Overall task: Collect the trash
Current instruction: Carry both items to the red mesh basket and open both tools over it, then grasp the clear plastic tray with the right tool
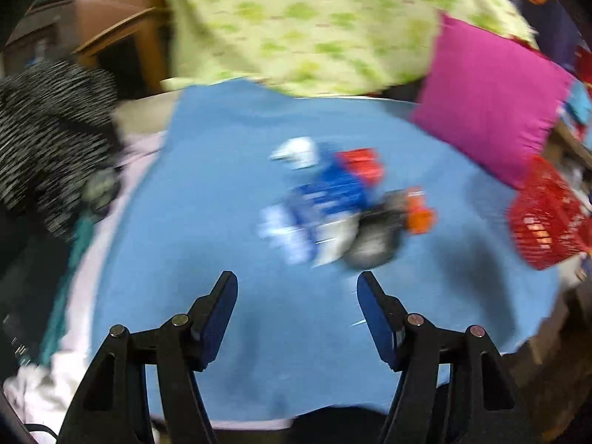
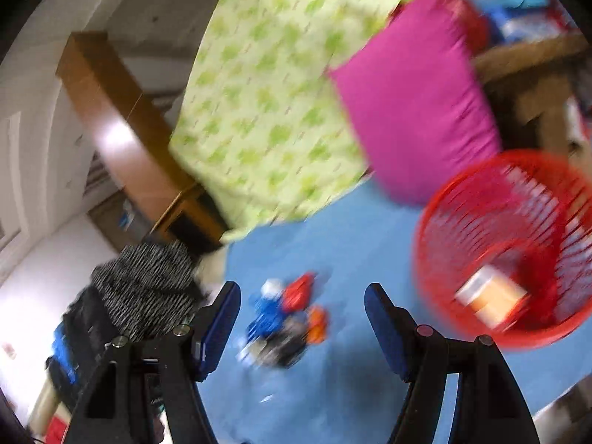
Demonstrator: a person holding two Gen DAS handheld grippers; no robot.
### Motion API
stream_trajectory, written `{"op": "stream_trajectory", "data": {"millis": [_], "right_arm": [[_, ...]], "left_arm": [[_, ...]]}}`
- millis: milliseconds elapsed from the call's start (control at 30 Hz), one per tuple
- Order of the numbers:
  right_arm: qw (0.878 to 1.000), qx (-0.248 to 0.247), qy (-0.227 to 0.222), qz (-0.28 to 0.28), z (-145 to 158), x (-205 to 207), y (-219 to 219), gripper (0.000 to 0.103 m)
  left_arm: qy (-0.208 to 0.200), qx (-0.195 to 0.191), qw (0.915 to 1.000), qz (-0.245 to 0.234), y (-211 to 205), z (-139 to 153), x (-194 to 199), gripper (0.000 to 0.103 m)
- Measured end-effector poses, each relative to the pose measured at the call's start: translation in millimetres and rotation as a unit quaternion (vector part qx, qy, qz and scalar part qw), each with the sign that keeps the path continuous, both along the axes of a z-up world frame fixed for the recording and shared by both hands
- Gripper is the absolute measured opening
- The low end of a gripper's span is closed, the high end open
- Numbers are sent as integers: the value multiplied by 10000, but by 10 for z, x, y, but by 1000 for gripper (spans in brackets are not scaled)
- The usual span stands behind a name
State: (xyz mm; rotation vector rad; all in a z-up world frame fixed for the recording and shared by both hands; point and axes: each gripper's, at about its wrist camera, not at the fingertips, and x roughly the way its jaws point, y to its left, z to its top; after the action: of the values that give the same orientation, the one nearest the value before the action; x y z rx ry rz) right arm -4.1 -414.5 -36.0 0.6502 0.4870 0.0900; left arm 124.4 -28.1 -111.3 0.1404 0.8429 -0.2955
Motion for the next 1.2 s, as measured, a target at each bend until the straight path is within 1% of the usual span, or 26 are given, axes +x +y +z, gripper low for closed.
{"op": "stream_trajectory", "data": {"millis": [33,133,200,333,400,533,600,633,700,767,800,933,1000,1067,1167,1200], "right_arm": [[9998,42,171,122,-96,103,149,74],[9964,263,636,489,-346,369,456,74],[9924,399,985,615,-532,574,621,74],[9832,707,1504,751,-858,843,785,74],[9781,839,1693,868,-1014,952,872,74],[9718,1072,1943,800,-1233,1134,937,74],[9689,1245,2010,727,-1293,1241,941,74],[9688,1238,2032,692,-1298,1282,959,74],[9700,1118,2028,736,-1257,1366,1020,74],[9710,952,2014,872,-1224,1403,1107,74],[9712,782,2015,1002,-1215,1417,1192,74],[9711,402,2023,1198,-1261,1429,1417,74],[9714,108,2040,1208,-1289,1439,1511,79],[9722,-125,1960,1274,-1302,1446,1596,80],[9698,-429,1999,1329,-1328,1480,1736,87],[9683,-567,2019,1355,-1349,1502,1798,87]], "left_arm": [[21,-6,9999,161,215,-49,10,68],[139,-168,9992,338,446,-140,-7,68],[214,-279,9988,355,525,-204,-1,68],[332,-420,9983,241,473,-335,85,68],[423,-516,9977,74,400,-402,102,68],[528,-542,9967,-297,201,-521,61,68],[560,-531,9958,-482,116,-569,29,68],[552,-518,9956,-555,90,-579,20,68],[503,-481,9955,-648,62,-585,35,68],[500,-466,9956,-638,79,-572,125,68],[505,-483,9957,-606,102,-562,178,68],[525,-599,9962,-341,273,-497,423,68],[482,-632,9966,-225,355,-480,455,68],[474,-663,9966,-111,451,-489,446,69],[594,-682,9959,44,576,-580,439,69],[630,-692,9956,88,606,-604,437,69]]}}
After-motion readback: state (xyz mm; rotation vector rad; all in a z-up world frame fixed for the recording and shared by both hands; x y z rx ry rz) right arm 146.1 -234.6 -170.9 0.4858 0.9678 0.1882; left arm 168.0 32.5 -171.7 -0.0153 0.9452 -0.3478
